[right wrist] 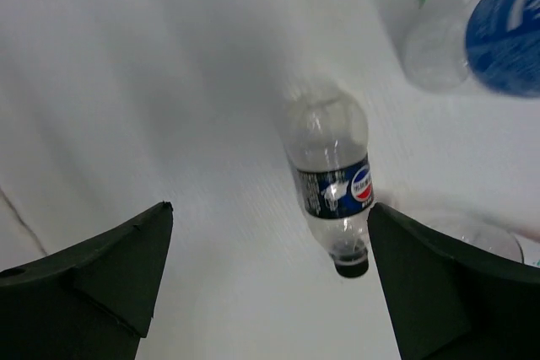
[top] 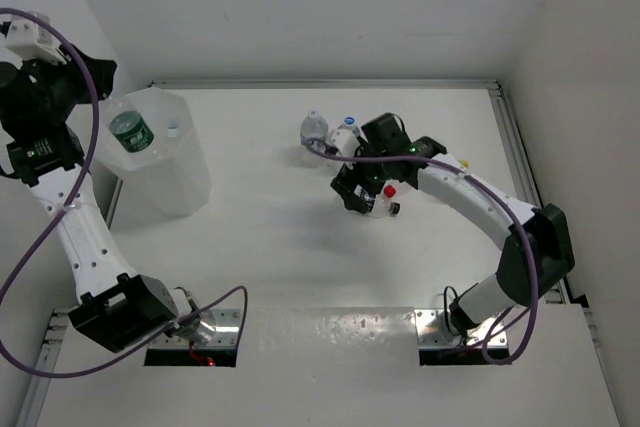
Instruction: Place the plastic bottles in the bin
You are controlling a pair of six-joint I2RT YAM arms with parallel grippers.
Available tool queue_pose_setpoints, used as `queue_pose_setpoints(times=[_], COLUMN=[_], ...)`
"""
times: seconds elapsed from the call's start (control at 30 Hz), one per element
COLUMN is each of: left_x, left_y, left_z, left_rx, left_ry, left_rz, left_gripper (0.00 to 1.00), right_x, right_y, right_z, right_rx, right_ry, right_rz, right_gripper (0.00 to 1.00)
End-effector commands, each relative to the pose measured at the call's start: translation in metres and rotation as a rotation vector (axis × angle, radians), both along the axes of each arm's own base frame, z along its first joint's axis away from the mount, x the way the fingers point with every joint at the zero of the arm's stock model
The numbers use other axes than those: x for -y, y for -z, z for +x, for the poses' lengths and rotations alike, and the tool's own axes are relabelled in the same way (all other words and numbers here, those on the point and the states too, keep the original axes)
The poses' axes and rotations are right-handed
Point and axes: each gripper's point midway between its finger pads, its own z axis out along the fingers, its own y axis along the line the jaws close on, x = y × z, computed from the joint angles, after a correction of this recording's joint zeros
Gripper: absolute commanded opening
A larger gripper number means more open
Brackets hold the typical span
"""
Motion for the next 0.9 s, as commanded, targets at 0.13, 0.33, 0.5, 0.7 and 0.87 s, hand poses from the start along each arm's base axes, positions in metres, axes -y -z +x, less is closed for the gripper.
queue_pose_setpoints(times=[0.13, 0.33, 0.5, 0.7, 0.87], left_x=[-0.013, -0.010, 0.015, 0.072, 0.120], left_y=[0.020, 0.024, 0.015, -0.001, -0.001], left_z=[-0.011, -0.017, -0.026, -0.053, -0.080], left_rx=[-0.048, -0.062, -0.025, 0.067, 0.099], left_ry=[-0.075, -0.075, 0.047, 0.340, 0.557], left_rz=[0.068, 0.098, 0.104, 0.023, -0.085], left_gripper=[0.87, 0.96, 0.96, 0.93, 0.92], right_x=[0.038, 0.043, 0.051, 0.028, -0.021], right_y=[0.062, 0.099, 0.129, 0.094, -0.012], right_z=[0.024, 0.026, 0.025, 0.015, 0.005], right_rx=[0.108, 0.086, 0.064, 0.051, 0.014], right_ry=[0.001, -0.035, -0.069, -0.128, -0.110], right_rz=[-0.321, -0.400, -0.439, -0.295, 0.026], right_gripper=[0.95, 0.96, 0.78, 0.34, 0.16])
